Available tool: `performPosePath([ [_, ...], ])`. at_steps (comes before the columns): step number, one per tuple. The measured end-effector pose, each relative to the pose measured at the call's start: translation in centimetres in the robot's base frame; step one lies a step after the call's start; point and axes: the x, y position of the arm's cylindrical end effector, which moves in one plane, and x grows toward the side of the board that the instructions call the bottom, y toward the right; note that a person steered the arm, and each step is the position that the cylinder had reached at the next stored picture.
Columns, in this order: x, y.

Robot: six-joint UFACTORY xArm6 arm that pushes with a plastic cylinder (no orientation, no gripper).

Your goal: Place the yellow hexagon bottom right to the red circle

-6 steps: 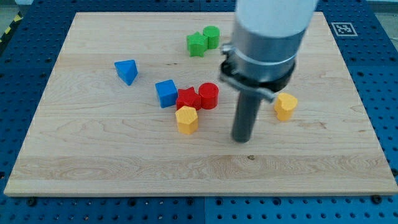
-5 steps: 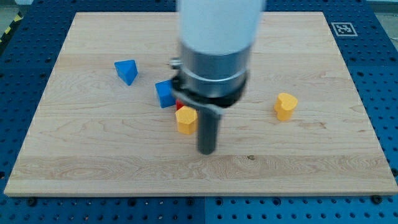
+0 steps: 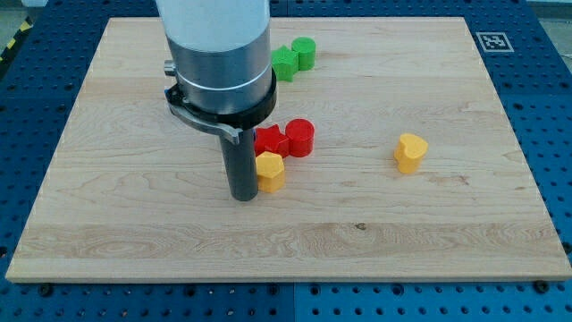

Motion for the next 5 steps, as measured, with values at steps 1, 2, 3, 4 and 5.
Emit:
performPosePath([
  [1, -0.4, 0.7],
  [2, -0.8, 0.9],
  [3, -2.3, 0.7],
  [4, -2.4, 1.3],
  [5, -2.4, 4.3],
])
